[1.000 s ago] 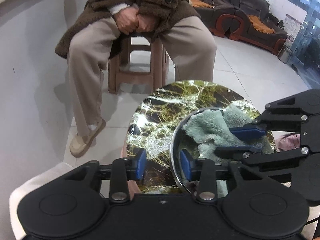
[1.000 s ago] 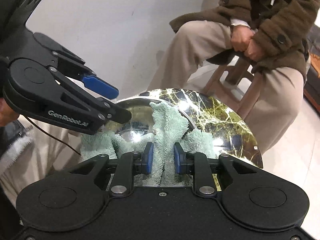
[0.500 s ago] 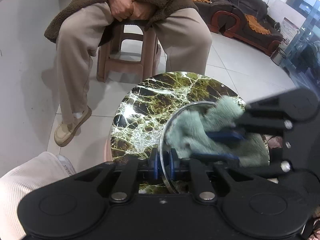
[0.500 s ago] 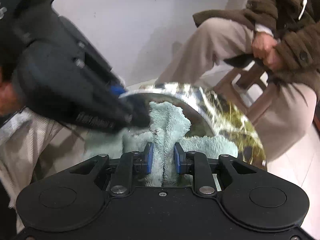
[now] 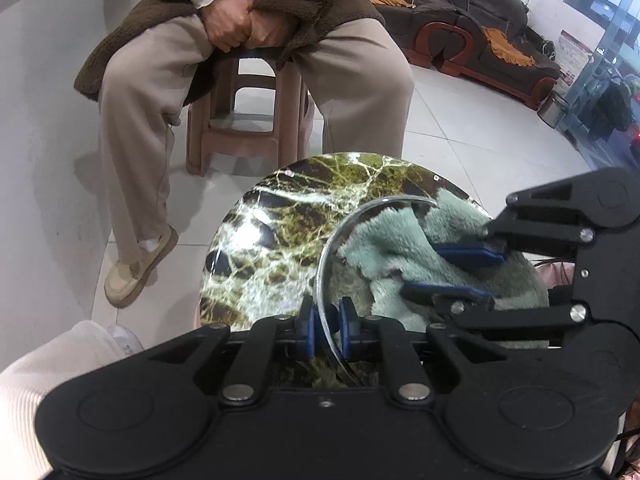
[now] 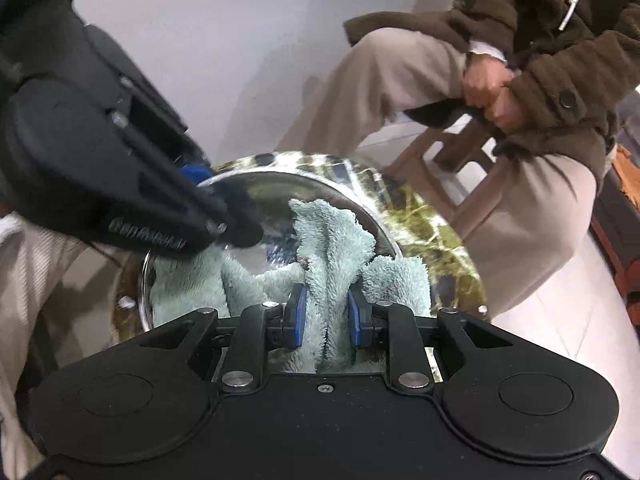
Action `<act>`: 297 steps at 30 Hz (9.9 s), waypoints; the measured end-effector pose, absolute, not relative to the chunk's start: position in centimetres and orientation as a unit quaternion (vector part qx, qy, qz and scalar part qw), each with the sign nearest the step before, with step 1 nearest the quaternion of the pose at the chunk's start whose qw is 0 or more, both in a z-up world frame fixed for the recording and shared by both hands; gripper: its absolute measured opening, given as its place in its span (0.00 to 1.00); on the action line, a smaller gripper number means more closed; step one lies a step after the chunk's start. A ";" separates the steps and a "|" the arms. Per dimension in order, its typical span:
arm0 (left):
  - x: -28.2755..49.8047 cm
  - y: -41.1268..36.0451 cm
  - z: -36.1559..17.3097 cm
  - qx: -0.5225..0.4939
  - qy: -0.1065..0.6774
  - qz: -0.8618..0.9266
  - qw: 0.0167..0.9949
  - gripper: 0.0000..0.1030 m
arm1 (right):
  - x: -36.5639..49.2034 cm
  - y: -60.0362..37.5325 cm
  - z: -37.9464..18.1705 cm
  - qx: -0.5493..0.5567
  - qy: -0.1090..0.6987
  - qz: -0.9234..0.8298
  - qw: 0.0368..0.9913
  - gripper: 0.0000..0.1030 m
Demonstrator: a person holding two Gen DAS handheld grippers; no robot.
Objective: Clean bowl
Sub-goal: 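Grip the bowl rim with the left gripper while the right gripper grasps the towel, then hold the bowl rim with the left gripper while the right gripper wipes the towel around inside, then hold the bowl rim with the left gripper while the right gripper scrubs the bowl wall with the towel, then hold the bowl rim with the left gripper while the right gripper wipes the towel along the rim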
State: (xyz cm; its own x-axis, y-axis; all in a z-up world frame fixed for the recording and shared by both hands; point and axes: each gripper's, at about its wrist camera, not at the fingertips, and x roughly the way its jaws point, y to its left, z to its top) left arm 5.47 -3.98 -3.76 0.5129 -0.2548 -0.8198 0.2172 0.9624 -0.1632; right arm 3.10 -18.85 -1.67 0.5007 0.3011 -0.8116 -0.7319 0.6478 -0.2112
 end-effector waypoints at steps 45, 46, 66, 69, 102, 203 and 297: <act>2.5 -5.6 -4.1 -0.034 0.447 -0.057 0.892 0.18 | 2.9 -20.2 -1.0 -0.244 0.411 0.305 0.824 0.18; 2.6 -5.5 -4.1 -0.035 0.448 -0.060 0.892 0.18 | 2.7 -20.3 -1.0 -0.249 0.413 0.308 0.820 0.16; 3.6 -3.7 -4.0 -0.063 0.470 -0.099 0.875 0.14 | 2.5 -19.9 -1.2 -0.280 0.393 0.371 0.793 0.16; 3.5 -3.8 -3.9 -0.061 0.470 -0.099 0.875 0.15 | 3.6 -19.3 -1.2 -0.276 0.379 0.369 0.803 0.16; 4.2 -3.4 -3.9 -0.047 0.474 -0.118 0.871 0.15 | 5.4 -19.6 -1.0 -0.255 0.419 0.377 0.786 0.14; 4.7 -3.6 -4.3 -0.043 0.481 -0.134 0.865 0.15 | 5.7 -17.6 -2.1 -0.293 0.439 0.384 0.758 0.16; 9.2 -2.5 -3.9 -0.031 0.456 -0.208 0.865 0.18 | 4.0 -16.1 -1.1 -0.194 0.482 0.274 0.809 0.22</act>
